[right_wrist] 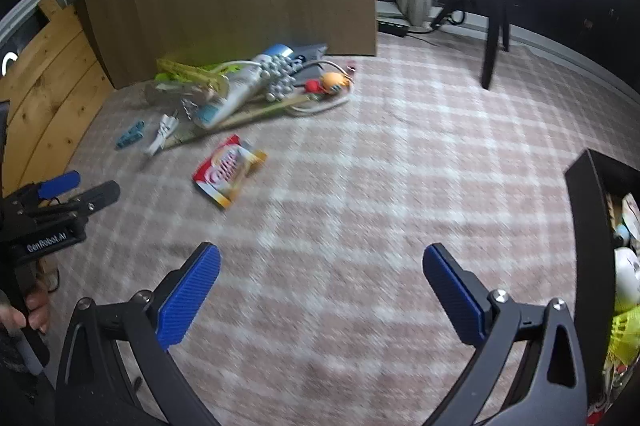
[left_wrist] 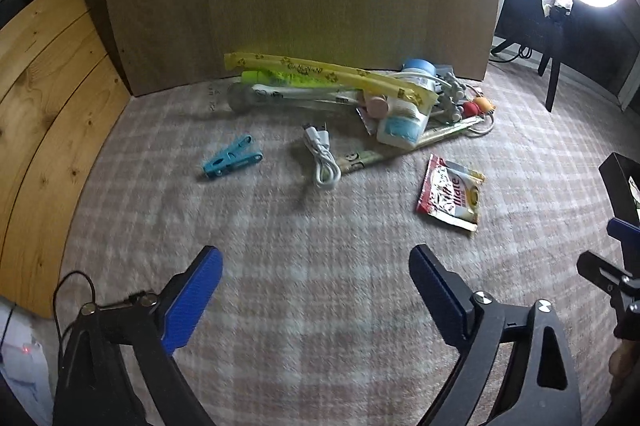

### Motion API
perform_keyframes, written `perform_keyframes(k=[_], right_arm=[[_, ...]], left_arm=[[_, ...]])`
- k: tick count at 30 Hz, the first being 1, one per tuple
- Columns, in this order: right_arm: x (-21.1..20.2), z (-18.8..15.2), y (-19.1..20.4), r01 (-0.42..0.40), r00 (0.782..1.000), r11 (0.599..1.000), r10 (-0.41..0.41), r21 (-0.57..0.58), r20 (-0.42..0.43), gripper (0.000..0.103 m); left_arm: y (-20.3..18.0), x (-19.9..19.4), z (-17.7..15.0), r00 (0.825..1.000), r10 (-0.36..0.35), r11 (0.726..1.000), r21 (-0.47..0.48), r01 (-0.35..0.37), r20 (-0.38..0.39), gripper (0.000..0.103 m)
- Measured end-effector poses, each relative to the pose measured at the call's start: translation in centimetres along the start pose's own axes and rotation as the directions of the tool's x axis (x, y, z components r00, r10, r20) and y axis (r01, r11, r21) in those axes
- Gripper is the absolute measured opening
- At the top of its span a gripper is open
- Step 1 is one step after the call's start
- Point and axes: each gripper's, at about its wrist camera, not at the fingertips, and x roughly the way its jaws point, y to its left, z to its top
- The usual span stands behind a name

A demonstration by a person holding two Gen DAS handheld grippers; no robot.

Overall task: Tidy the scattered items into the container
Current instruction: 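Grasp the white USB cable with the left gripper while the right grasps the coffee-mate sachet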

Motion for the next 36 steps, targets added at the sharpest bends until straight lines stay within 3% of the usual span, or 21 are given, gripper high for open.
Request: perform_keyframes(k=[6,15,22,33,36], right_arm=[[1.7,2.3,2.4,-0.014,1.0,0.999,0.014,-0.029,-0.018,0.097],[6.0,4.6,5.3,-0.042,0.993,0.998,0.036,-0.05,-0.11,0.068],[8.8,5.4,6.4,-0.049,0.984,0.998,0.039,-0.05,-0.172,0.064],[10.2,6.3,7.2,-0.049,0.981,0.997,0.038,-0.054,-0.188,0.059],[10.3,6.4,7.7,-0.026,0.983,0.996,0.01,-0.085,-0.183,0.055]], left_arm=[[0.9,1.2,1.8,0.999,-0.03,1.0,0.001,0.03,-0.037,0.081],[1.1,4.0,3.8,0.991,-0.077,0.997,-0.011,0.076,-0.106,0.058],[0.8,5.8,4.6,0.985,-0.105,0.994,-0.028,0.102,-0.134,0.042],[0.7,7.9,6.1,0.98,-0.122,0.992,-0.04,0.117,-0.159,0.036],[0.2,8.4,6.2,0.979,-0.117,0.993,-0.027,0.114,-0.17,0.028]])
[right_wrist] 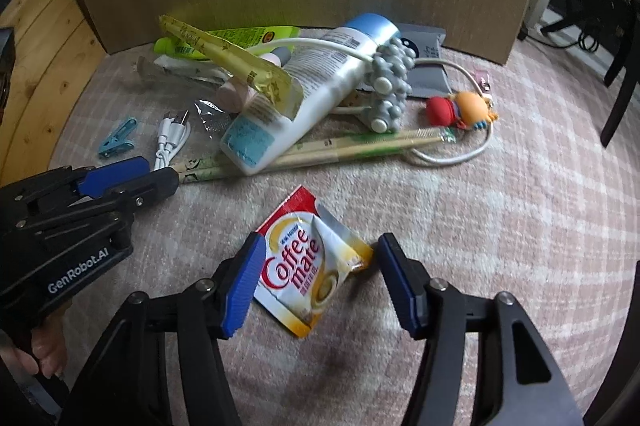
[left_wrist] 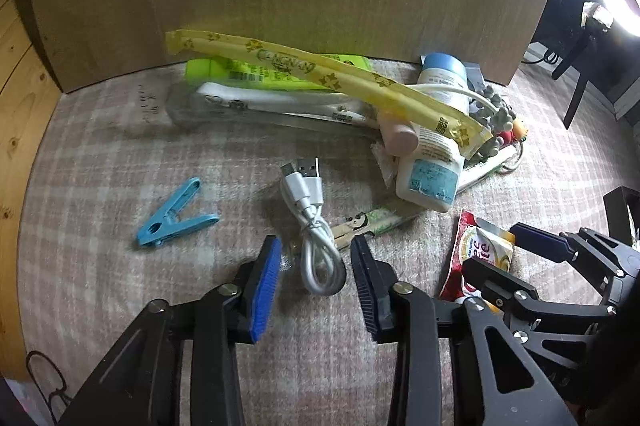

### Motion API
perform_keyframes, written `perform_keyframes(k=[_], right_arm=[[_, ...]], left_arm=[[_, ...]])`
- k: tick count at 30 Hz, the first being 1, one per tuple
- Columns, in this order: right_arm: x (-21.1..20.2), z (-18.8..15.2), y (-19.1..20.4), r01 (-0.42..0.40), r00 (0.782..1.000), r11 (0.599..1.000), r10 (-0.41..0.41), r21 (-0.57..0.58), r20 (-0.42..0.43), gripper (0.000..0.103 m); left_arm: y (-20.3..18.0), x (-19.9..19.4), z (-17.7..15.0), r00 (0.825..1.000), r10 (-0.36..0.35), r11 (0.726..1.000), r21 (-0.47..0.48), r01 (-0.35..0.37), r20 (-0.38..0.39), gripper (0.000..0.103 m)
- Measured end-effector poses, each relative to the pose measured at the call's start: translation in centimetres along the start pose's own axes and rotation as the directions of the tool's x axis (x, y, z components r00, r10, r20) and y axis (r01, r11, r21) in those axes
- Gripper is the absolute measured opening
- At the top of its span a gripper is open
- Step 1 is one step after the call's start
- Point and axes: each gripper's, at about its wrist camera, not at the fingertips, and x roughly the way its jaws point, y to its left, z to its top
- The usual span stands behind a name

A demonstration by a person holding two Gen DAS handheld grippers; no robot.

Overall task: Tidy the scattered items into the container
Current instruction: 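Grasp the white USB cable with the left gripper while the right grasps the coffee-mate sachet, then carry the cable and sachet to the black bin and open both grippers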

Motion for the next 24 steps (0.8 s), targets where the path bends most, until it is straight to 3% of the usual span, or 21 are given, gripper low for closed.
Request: perform_keyframes(k=[4,5,7,10,13,21,23,24], right_arm=[[0.0,-0.2,0.8,0.049,0.999,0.997,-0.048,-0.054,0.011,0.051],[0.0,-0.4,0.9,0.053,0.999,0.997,-0.052,-0.059,0.015,0.05],[-0.3,-0.6,0.8,0.057,0.998,0.997,-0.056,-0.059,0.024,0.037],[-0.8,-1.0,-0.4,0.032,0.999,0.999,-0.031,-0.031,0.024,0.028],[-1.4,-1.4,-1.9,-0.021,1.0,1.0,0.021,0.014,0.019,0.025],[-2.7,-3.2,-3.1,-0.046,0.998,0.998,0.045,0.049,0.032,0.022],[-3.2,-3.7,-3.5,-0.05,0.998,0.997,0.048,0.057,0.038,0.021],[-2.8,-2.8,-3.0,-0.05,0.998,0.997,0.048,0.06,0.039,0.02]], left_arm=[[-0.2,0.1,0.1,1.0,0.01,1.0,0.0,-0.01,0.004,0.023],[-0.1,0.1,0.1,1.0,0.013,1.0,-0.003,-0.013,0.008,0.017],[0.0,0.0,0.0,1.0,0.019,1.0,-0.005,-0.019,0.014,0.014],[0.3,-0.3,-0.3,1.0,0.009,1.0,-0.017,-0.008,0.022,0.014],[0.6,-0.6,-0.9,1.0,0.003,1.0,-0.021,-0.003,0.029,0.014],[1.8,-2.1,-3.0,0.999,-0.012,0.999,-0.046,0.015,0.049,0.013],[1.7,-1.9,-2.3,0.998,-0.011,0.999,-0.049,0.013,0.055,0.013],[1.8,-2.2,-2.5,0.998,-0.01,0.999,-0.052,0.013,0.059,0.013]])
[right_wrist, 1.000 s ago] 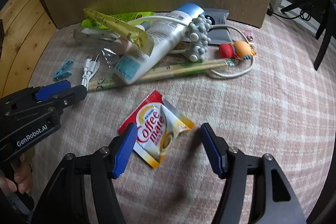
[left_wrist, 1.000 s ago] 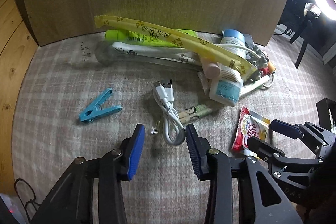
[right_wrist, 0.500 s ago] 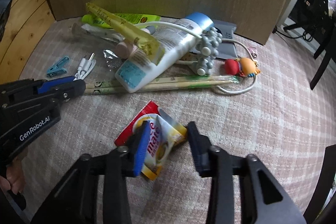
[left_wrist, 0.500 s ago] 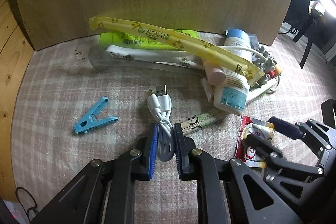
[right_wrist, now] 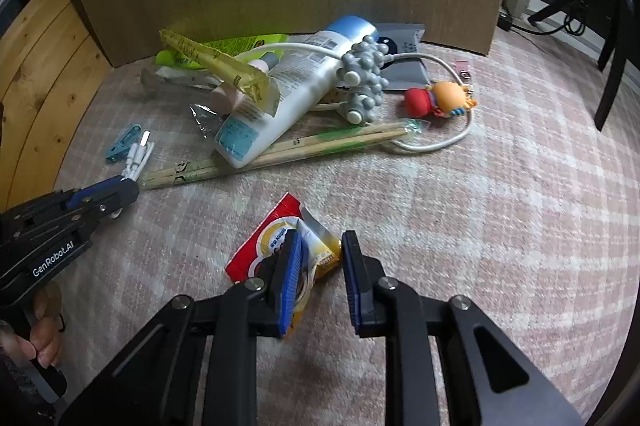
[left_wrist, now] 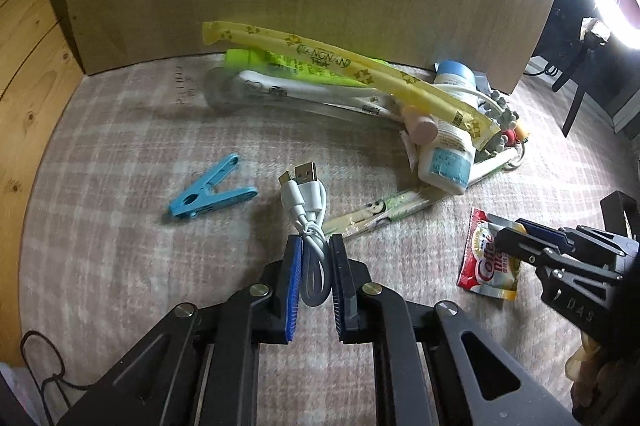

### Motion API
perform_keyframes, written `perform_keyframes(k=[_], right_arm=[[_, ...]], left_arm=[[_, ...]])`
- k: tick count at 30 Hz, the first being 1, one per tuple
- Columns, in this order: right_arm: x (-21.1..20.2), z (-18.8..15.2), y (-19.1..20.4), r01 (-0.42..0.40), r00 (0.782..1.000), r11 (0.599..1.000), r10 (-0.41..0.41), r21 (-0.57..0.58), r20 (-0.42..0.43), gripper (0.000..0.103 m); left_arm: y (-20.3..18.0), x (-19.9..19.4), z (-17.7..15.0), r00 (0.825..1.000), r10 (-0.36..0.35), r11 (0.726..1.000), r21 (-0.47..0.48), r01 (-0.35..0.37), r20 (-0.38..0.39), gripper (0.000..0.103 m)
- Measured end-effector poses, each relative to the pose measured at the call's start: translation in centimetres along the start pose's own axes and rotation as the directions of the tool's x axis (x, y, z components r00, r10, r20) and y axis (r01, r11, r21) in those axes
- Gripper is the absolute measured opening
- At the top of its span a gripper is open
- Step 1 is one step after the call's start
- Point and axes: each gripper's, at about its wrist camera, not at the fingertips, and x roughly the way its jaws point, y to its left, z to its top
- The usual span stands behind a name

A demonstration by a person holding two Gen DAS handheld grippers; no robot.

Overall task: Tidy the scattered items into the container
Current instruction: 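Carry the cable and sachet to the black bin and open both grippers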

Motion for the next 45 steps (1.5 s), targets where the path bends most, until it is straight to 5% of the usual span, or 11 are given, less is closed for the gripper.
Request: perform_keyframes(k=[8,16,28,35,45], right_arm=[[-1.8,-0.5,-1.1,-0.011,0.999,1.0,0.01,0.021,0.034,0.014],[-4.4,-1.5,-2.4,-0.028,0.996,0.998,0.023,0.059,0.084,0.01],[-8.8,-3.9,-5.9,-0.011,0.985,0.987,-0.017,0.161,0.172,0.01],[-13.8,-6.9,-12.1,0.026,0.965,0.957,-0.099,0.289,0.242,0.01],[-20.5,-12.5,-21.2,0.091,0.922,0.879,-0.252,0.469,0.294,0.01]], left_arm=[[0.3,-2.3,-2.7,1.0,-0.008,1.0,0.002,0.008,0.021,0.012],[-1.3,-3.9,-2.2,0.998,-0.04,0.999,0.032,0.039,0.043,0.012],[-9.4,-6.4,-2.8,0.987,-0.15,0.977,0.161,0.139,0.058,0.012],[-16.7,-7.8,-3.3,0.971,-0.232,0.933,0.293,0.208,0.051,0.012],[-27.4,-9.9,-5.0,0.942,-0.336,0.836,0.463,0.294,0.008,0.012]])
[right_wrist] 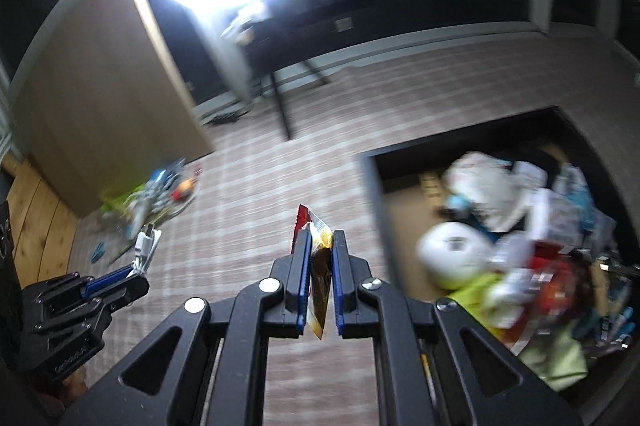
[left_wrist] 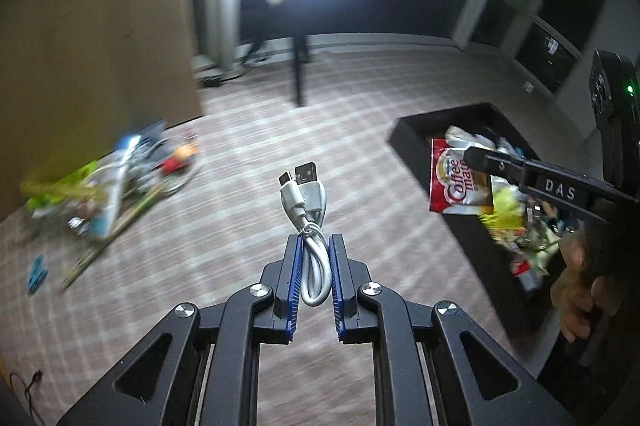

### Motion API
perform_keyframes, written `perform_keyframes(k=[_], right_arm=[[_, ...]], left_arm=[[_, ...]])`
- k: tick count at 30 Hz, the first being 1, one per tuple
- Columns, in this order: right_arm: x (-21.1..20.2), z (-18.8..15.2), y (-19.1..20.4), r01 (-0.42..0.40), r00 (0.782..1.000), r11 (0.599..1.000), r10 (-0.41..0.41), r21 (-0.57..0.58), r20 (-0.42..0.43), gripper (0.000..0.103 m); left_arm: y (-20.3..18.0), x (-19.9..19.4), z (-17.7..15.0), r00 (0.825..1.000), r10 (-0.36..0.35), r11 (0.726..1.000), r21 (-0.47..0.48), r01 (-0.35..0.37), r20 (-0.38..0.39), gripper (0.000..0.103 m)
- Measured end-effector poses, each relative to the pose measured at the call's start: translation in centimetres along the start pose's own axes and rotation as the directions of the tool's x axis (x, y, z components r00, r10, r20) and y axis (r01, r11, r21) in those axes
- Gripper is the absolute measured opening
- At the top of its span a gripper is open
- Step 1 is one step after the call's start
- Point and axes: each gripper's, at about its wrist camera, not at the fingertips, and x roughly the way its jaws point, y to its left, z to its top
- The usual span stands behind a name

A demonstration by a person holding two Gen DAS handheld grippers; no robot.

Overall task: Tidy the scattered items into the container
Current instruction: 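Carry the cable and sachet to the black bin and open both grippers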

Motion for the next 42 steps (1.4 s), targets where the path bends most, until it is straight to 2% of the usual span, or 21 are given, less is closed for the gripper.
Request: perform_keyframes(k=[6,15,21,22,23,24,25,26,27,30,35,42], right_arm=[[-3.1,0.2,-6.9,0.079,0.995,0.991,-0.086,0.11,0.052,0.01],[-7.1,-0.9,-16.1,0.183,0.975,0.952,-0.207,0.246,0.077,0.01],[-8.1,-1.4,-19.7,0.22,0.965,0.931,-0.251,0.292,0.074,0.01],[-8.3,-1.4,-20.0,0.213,0.966,0.933,-0.245,0.29,0.081,0.011],[-8.4,-1.3,-20.2,0.201,0.968,0.937,-0.235,0.285,0.089,0.012],[-8.5,-1.2,-20.3,0.201,0.969,0.938,-0.233,0.284,0.085,0.022],[-8.6,-1.2,-20.4,0.208,0.969,0.935,-0.238,0.288,0.071,0.049],[-8.7,-1.0,-20.4,0.217,0.966,0.932,-0.247,0.289,0.074,0.062],[-9.0,-0.8,-20.3,0.221,0.962,0.934,-0.256,0.28,0.095,0.072],[-9.4,-0.6,-19.4,0.248,0.951,0.938,-0.284,0.244,0.124,0.072],[-8.5,0.1,-18.3,0.204,0.964,0.953,-0.235,0.224,0.123,0.072],[-6.2,0.9,-14.8,0.155,0.98,0.978,-0.17,0.141,0.105,0.071]], left_arm=[[-7.1,1.5,2.1,0.997,-0.076,0.992,0.104,0.075,0.001,0.012],[-16.5,4.5,4.3,0.985,-0.172,0.961,0.215,0.175,-0.035,0.012],[-21.1,6.0,4.7,0.978,-0.2,0.939,0.273,0.209,-0.059,0.013],[-21.7,6.1,4.9,0.976,-0.211,0.936,0.277,0.218,-0.057,0.014],[-22.1,6.2,5.0,0.973,-0.223,0.932,0.282,0.23,-0.055,0.02],[-22.6,6.3,5.2,0.97,-0.234,0.926,0.29,0.241,-0.061,0.029],[-22.9,6.5,5.4,0.971,-0.229,0.926,0.294,0.239,-0.068,0.055],[-23.0,6.3,5.4,0.973,-0.225,0.927,0.295,0.231,-0.053,0.064],[-23.0,6.1,5.4,0.974,-0.224,0.928,0.298,0.225,-0.037,0.064],[-22.6,6.1,5.3,0.978,-0.204,0.928,0.311,0.205,-0.037,0.064],[-20.8,6.0,5.3,0.985,-0.169,0.942,0.287,0.173,-0.038,0.062],[-17.1,5.0,5.3,0.995,-0.103,0.96,0.26,0.1,-0.001,0.062]])
